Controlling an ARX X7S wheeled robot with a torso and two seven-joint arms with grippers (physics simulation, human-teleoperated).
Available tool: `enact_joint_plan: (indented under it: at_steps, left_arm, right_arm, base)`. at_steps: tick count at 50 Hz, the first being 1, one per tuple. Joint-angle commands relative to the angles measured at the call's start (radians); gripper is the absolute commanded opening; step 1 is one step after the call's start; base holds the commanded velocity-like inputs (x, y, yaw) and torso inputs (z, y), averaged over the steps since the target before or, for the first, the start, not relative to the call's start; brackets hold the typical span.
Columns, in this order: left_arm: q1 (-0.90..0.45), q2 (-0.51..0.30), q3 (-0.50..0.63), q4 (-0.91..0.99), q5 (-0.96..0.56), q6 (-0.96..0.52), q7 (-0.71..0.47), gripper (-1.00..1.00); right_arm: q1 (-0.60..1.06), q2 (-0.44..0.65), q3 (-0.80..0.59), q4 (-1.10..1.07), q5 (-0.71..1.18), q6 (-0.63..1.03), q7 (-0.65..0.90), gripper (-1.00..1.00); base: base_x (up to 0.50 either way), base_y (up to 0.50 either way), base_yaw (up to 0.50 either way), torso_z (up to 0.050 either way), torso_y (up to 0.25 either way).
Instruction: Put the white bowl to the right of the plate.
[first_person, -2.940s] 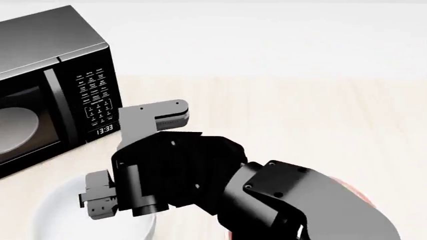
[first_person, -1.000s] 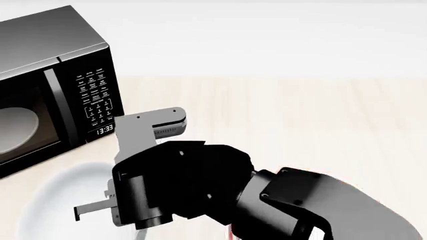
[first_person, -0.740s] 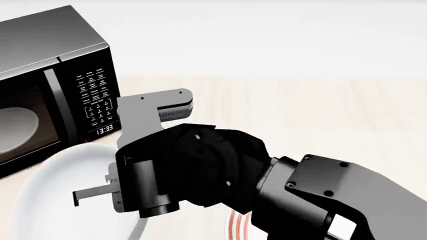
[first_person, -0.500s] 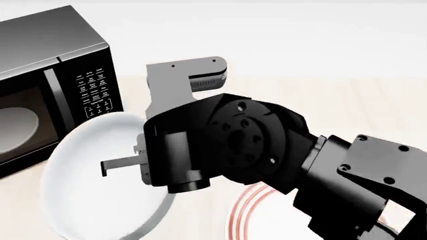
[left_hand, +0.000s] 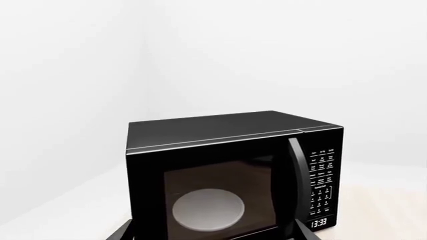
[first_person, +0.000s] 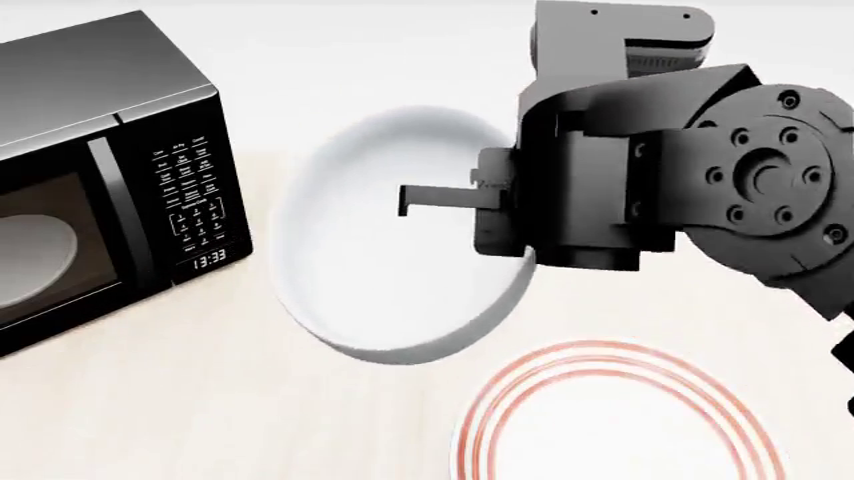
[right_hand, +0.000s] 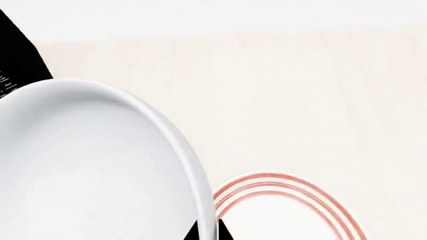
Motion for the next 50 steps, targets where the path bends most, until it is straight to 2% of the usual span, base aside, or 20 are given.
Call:
enact_joint_plan:
  at_steps: [1, 20, 29, 43, 50]
  left_arm:
    - [-0.007, -0.003, 0.019, -0.011, 0.009, 0.001, -0.005, 1.0]
    - [-0.011, -0.013, 0.062, -0.028, -0.025, 0.006, 0.04, 1.0]
    - [-0.019, -0.014, 0.077, -0.041, -0.007, 0.008, 0.028, 1.0]
    - [-0.022, -0.017, 0.092, -0.051, 0.002, 0.01, 0.02, 1.0]
    - [-0.024, -0.019, 0.1, -0.053, 0.006, 0.009, 0.017, 1.0]
  right_arm:
    - [0.029, 0.094, 0.017, 0.15, -0.005, 0.034, -0.061, -1.0]
    - [0.007, 0.231, -0.007, 0.439, -0.019, 0.106, -0.207, -1.0]
    - [-0.018, 0.353, 0.013, 0.446, 0.02, 0.105, -0.206, -1.0]
    - [-0.091, 0.552, 0.047, 0.311, 0.065, 0.02, -0.16, -1.0]
    - [-0.125, 0.609, 0.046, 0.334, 0.071, 0.009, -0.186, -1.0]
  base:
    - [0.0, 0.0, 0.0, 0.0, 0.0]
    - [0.0, 0.0, 0.0, 0.0, 0.001]
    - [0.0, 0.0, 0.0, 0.0, 0.0]
    - [0.0, 0.0, 0.0, 0.0, 0.001]
    - [0.0, 0.0, 0.0, 0.0, 0.0]
